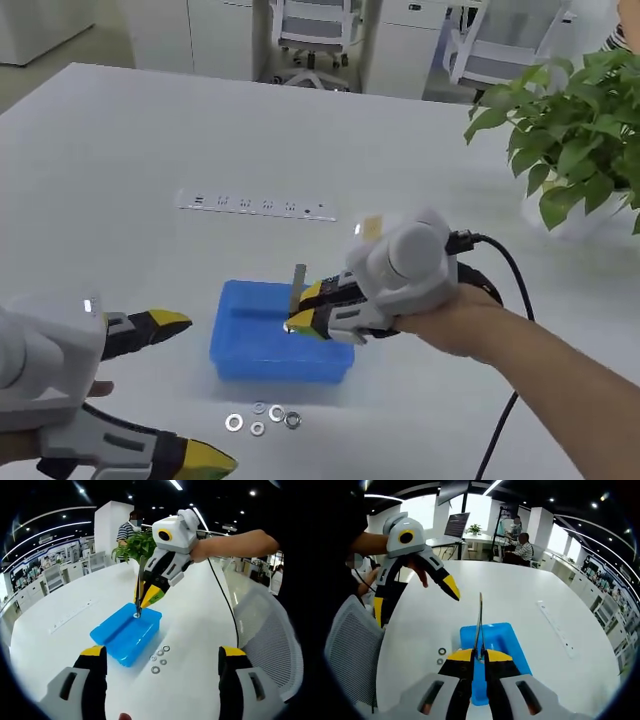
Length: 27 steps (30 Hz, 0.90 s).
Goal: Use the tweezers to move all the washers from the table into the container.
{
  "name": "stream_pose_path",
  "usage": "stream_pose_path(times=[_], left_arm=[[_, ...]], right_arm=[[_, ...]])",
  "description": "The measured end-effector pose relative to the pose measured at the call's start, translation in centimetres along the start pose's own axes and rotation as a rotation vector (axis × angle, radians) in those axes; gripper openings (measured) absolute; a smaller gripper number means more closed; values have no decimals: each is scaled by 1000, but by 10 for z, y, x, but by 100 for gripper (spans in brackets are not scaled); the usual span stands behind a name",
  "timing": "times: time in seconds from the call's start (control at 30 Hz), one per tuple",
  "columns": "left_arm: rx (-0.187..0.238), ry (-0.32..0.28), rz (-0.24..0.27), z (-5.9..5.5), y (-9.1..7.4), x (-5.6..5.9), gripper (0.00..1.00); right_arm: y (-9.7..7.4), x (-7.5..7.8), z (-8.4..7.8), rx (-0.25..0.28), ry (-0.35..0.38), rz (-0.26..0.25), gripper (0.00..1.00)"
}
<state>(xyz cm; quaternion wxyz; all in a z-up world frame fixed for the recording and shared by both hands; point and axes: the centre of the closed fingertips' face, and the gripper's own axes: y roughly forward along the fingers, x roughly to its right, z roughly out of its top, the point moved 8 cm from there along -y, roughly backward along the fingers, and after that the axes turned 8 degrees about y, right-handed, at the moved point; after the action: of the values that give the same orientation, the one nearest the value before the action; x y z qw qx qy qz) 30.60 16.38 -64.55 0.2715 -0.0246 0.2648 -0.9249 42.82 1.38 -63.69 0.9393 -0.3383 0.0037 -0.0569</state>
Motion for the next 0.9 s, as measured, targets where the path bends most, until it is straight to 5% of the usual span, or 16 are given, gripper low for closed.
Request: stream_pose_path(times=[0.9], left_arm=[[-3, -16, -5, -4, 4, -13, 99]], right_arm=[[30, 36, -32, -10, 15, 12, 9]])
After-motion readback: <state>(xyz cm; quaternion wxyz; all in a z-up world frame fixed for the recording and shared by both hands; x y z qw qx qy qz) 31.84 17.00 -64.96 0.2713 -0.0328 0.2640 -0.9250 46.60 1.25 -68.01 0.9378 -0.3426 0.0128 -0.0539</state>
